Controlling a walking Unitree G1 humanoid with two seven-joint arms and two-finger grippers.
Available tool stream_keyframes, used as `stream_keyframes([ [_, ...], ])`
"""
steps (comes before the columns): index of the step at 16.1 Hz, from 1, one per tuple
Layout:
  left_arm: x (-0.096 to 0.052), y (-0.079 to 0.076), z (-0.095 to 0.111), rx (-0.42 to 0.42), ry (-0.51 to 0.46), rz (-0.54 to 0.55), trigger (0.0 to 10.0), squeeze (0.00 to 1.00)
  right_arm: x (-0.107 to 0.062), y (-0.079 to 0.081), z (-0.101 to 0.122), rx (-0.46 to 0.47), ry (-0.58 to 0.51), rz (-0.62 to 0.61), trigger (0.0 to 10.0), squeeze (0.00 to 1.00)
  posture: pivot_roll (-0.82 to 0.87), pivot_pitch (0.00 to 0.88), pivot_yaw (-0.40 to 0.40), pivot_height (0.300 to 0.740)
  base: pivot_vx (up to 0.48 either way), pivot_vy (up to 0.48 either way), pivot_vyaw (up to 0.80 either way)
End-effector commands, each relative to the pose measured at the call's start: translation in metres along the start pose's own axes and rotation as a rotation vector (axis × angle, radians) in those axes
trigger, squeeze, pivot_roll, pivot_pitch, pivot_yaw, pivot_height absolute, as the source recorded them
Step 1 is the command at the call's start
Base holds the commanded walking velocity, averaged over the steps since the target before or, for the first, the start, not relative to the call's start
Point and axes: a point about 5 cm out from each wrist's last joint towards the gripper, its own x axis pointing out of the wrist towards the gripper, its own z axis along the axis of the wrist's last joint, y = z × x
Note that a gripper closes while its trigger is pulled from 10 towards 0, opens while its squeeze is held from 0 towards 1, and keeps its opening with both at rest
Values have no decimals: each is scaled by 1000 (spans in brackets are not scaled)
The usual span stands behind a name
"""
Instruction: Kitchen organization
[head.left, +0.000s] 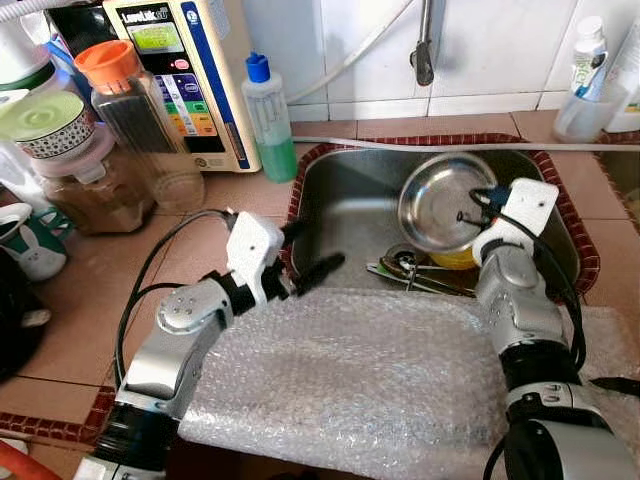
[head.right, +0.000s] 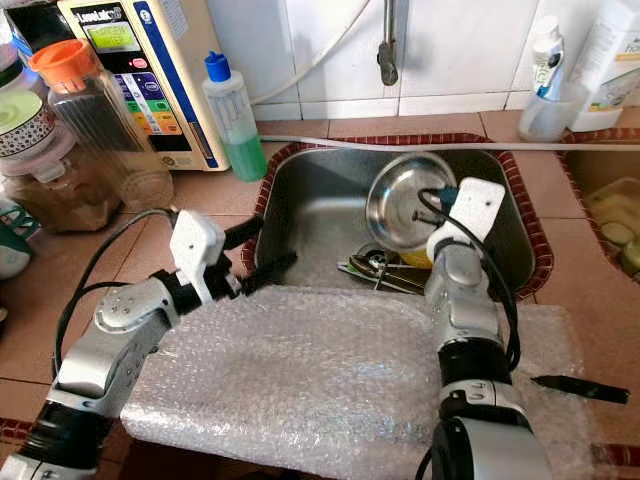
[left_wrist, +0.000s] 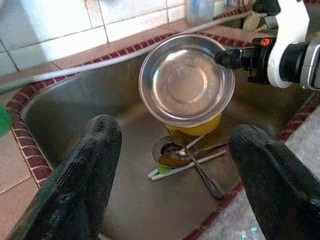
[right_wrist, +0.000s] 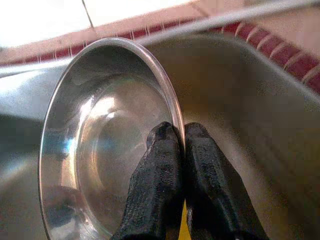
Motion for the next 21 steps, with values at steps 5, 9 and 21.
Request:
stream_keyframes([
  [5, -6, 3, -8, 46, 72, -17, 10000, 1000, -2, 4, -24, 22, 118, 16, 1451, 0, -195, 117, 193, 740, 0, 0, 0],
  [9, -10, 9, -12, 56, 111, 11, 10000, 1000, -5, 13, -29, 33, 147, 76, 10000, 1000, -190, 117, 194, 740, 0, 0, 0],
  [21, -24, 20, -17, 33, 131, 85, 10000, 1000, -15, 21, -33, -27, 134, 192, 10000, 1000, -203, 127, 190, 740, 0, 0, 0],
])
